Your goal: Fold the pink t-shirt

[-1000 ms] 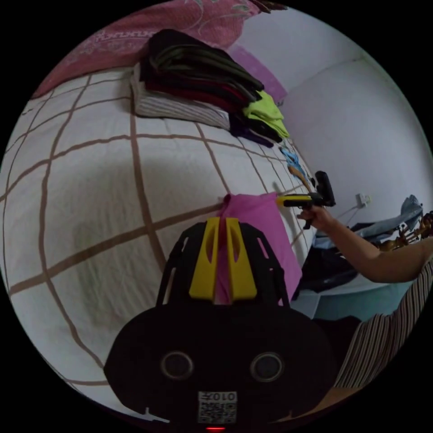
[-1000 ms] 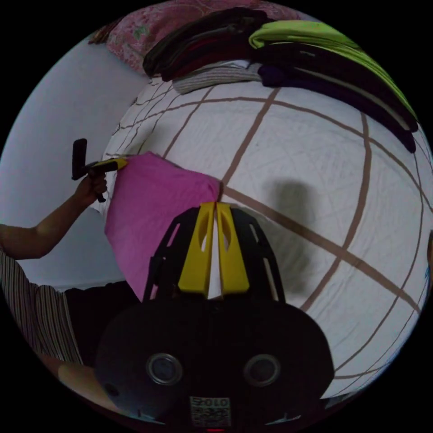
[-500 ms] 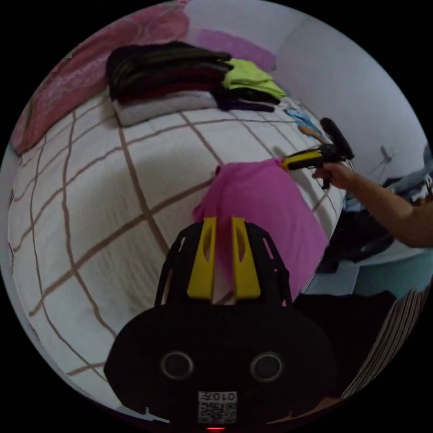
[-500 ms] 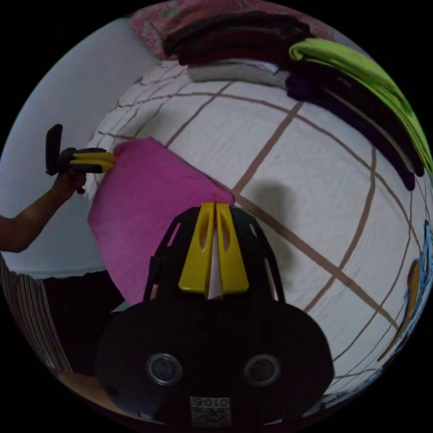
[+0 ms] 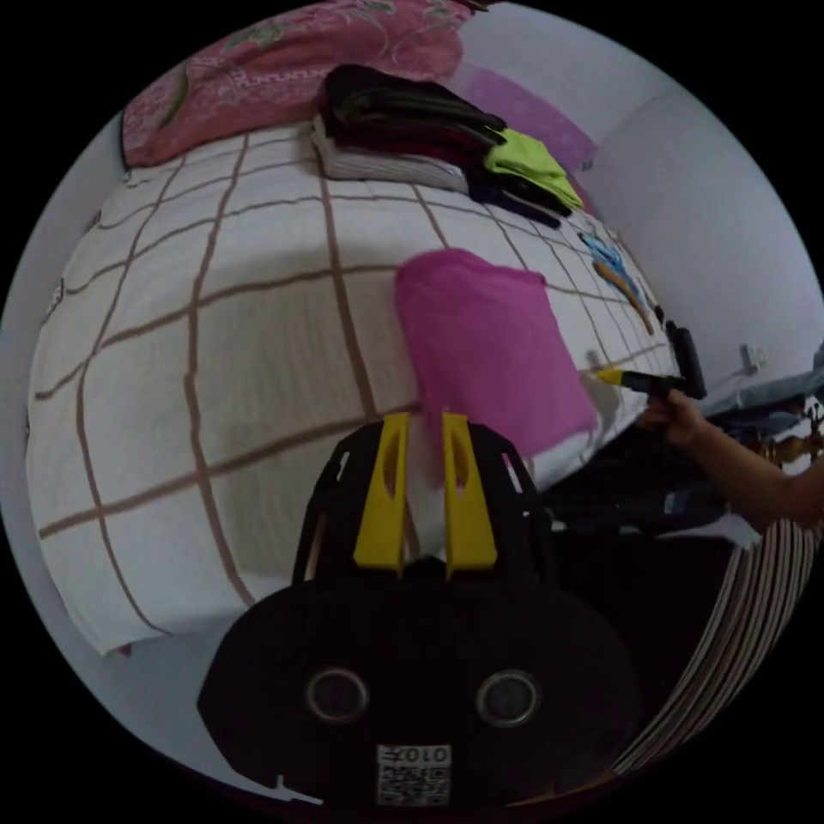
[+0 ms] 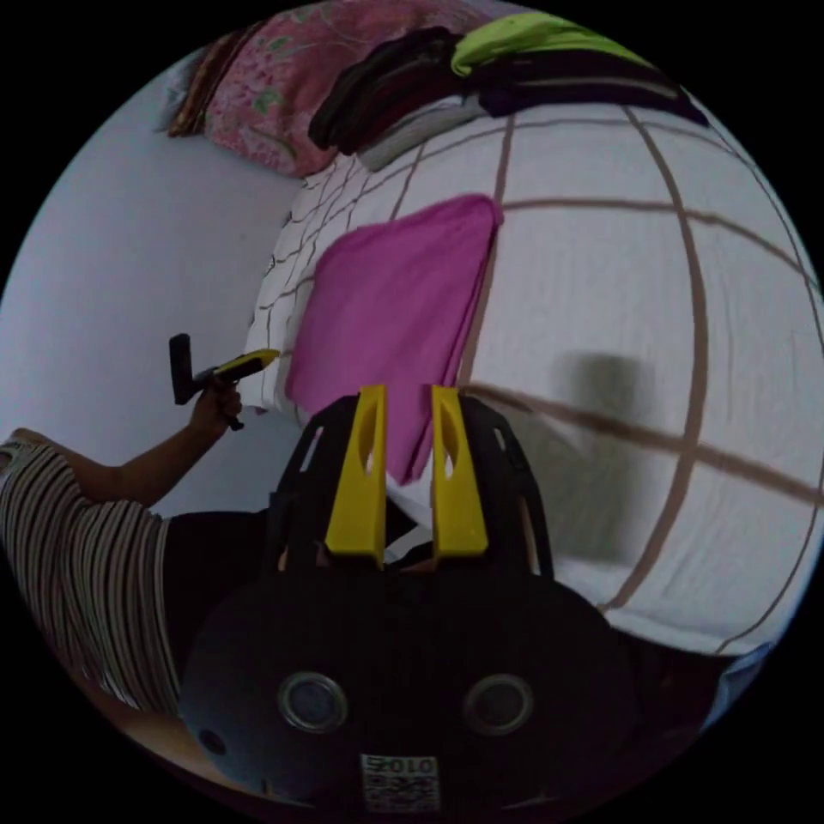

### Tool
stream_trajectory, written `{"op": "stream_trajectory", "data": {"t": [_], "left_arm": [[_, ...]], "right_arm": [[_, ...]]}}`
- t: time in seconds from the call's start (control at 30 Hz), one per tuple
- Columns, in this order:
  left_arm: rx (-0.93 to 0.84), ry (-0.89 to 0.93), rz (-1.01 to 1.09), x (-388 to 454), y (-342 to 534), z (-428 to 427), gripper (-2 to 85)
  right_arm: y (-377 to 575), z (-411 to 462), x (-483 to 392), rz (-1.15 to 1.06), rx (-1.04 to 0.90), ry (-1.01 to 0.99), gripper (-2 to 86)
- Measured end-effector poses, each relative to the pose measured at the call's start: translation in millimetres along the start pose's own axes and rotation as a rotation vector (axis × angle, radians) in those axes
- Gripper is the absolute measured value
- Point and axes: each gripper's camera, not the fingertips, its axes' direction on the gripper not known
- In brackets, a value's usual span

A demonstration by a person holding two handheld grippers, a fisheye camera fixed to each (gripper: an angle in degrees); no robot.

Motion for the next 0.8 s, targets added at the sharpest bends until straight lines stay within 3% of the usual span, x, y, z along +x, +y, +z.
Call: {"op": "stream_trajectory", "data": {"t": [0.2, 0.37, 0.53, 0.8], "left_arm": [[-0.076, -0.021, 0.249, 89, 21, 16, 9.4], [-0.069, -0.092, 0.620, 194, 16, 45, 11.8], [0.018, -0.200, 0.891, 271, 27, 69, 13.5], [0.041, -0.261, 0.891, 312, 36, 104, 11.9]], "right_arm": [[29, 39, 13, 0.067, -0.087, 0.045, 10.1], [32, 47, 18, 0.089, -0.133, 0.116, 5.4], [31, 30, 19, 0.074, -0.154, -0.010, 4.0], [28, 27, 24, 0.012, -0.162, -0.104, 3.7]]}}
